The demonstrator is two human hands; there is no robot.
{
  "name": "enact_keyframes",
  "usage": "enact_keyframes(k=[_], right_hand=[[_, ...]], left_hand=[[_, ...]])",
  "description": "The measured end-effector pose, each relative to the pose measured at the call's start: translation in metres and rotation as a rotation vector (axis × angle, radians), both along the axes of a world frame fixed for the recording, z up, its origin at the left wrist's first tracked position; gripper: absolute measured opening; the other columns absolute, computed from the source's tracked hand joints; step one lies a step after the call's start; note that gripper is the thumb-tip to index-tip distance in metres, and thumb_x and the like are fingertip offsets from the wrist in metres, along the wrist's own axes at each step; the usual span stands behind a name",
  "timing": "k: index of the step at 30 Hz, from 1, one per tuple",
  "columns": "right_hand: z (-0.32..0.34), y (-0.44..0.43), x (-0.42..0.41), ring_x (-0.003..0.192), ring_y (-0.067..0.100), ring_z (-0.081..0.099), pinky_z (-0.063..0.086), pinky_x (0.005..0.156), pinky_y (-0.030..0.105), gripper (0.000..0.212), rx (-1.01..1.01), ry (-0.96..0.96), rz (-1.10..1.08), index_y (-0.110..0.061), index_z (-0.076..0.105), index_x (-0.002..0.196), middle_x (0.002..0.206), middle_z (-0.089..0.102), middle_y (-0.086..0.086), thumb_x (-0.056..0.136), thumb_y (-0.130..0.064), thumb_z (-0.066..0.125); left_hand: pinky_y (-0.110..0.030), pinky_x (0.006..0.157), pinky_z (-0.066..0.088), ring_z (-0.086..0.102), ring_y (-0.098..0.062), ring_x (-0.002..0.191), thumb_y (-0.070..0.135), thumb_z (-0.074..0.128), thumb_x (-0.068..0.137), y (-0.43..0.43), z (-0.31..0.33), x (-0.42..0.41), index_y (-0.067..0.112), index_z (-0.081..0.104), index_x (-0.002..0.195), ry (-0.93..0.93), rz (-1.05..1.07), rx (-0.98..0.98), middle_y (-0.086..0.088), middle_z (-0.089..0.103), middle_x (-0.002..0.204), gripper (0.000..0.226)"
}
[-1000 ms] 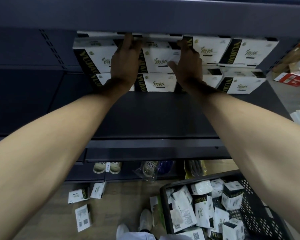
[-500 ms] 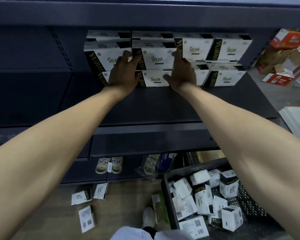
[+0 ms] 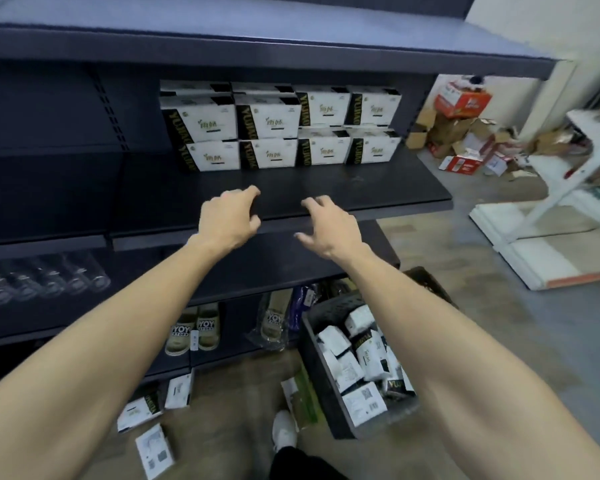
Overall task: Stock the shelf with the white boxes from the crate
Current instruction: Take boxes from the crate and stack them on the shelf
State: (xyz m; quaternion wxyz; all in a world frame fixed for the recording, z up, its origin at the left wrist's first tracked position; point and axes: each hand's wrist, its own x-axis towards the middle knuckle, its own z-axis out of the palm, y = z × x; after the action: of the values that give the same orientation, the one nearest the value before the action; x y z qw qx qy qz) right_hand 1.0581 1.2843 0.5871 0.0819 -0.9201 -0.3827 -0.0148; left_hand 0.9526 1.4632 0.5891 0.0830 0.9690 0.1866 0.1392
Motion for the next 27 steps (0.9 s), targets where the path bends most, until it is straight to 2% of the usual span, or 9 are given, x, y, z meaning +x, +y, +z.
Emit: enact_keyframes(k=[6, 12, 16, 20, 23, 27], right_hand=[[-0.053, -0.069, -0.061, 0.124, 0.028, 0.051, 0.049, 0.089, 0.043, 0.065, -0.007, 0.135, -0.118, -0.025, 0.039, 0.142, 0.144, 0.042, 0.004, 0.088, -0.047, 0.067], [-0.107, -0.141, -0.099, 0.124, 0.029, 0.051, 0.047, 0.092, 0.042, 0.06, -0.061, 0.258, -0.214, -0.023, 0.039, 0.14, 0.14, 0.044, 0.006, 0.09, -0.043, 0.065], [-0.137, -0.185, -0.114, 0.124, 0.03, 0.05, 0.047, 0.089, 0.041, 0.056, -0.037, 0.325, -0.27, -0.021, 0.04, 0.14, 0.139, 0.045, 0.008, 0.092, -0.039, 0.063], [-0.155, -0.241, -0.109, 0.122, 0.029, 0.051, 0.049, 0.09, 0.041, 0.054, -0.009, 0.386, -0.279, -0.022, 0.04, 0.138, 0.138, 0.046, 0.007, 0.092, -0.037, 0.064], [-0.162, -0.286, -0.088, 0.12, 0.028, 0.052, 0.05, 0.089, 0.042, 0.055, -0.018, 0.402, -0.261, -0.023, 0.039, 0.138, 0.138, 0.045, 0.006, 0.091, -0.038, 0.064], [-0.166, -0.337, -0.06, 0.12, 0.028, 0.054, 0.05, 0.089, 0.041, 0.059, -0.036, 0.403, -0.241, -0.022, 0.039, 0.142, 0.143, 0.043, 0.005, 0.091, -0.036, 0.064]], left_hand=[[-0.039, 0.077, 0.049, 0.063, -0.029, 0.1, 0.03, 0.058, 0.087, -0.084, -0.056, -0.039, 0.024, 0.049, 0.133, 0.058, -0.033, -0.099, -0.002, 0.065, 0.113, 0.047], [-0.035, 0.066, 0.042, 0.064, -0.029, 0.091, 0.028, 0.056, 0.085, -0.171, -0.113, -0.074, 0.021, 0.052, 0.114, 0.191, -0.027, -0.087, -0.002, 0.064, 0.104, 0.031], [-0.032, 0.06, 0.037, 0.063, -0.026, 0.087, 0.027, 0.055, 0.086, -0.216, -0.134, -0.076, 0.02, 0.052, 0.113, 0.257, -0.022, -0.108, 0.0, 0.061, 0.1, 0.028], [-0.032, 0.06, 0.037, 0.06, -0.026, 0.084, 0.026, 0.054, 0.084, -0.276, -0.152, -0.076, 0.021, 0.05, 0.106, 0.259, 0.079, -0.247, 0.0, 0.06, 0.097, 0.022], [-0.034, 0.067, 0.042, 0.061, -0.026, 0.094, 0.028, 0.054, 0.086, -0.321, -0.169, -0.076, 0.023, 0.051, 0.111, 0.273, 0.17, -0.334, 0.0, 0.062, 0.105, 0.026], [-0.032, 0.069, 0.039, 0.06, -0.027, 0.102, 0.026, 0.057, 0.086, -0.372, -0.178, -0.069, 0.021, 0.052, 0.12, 0.305, 0.254, -0.401, -0.001, 0.062, 0.112, 0.035]])
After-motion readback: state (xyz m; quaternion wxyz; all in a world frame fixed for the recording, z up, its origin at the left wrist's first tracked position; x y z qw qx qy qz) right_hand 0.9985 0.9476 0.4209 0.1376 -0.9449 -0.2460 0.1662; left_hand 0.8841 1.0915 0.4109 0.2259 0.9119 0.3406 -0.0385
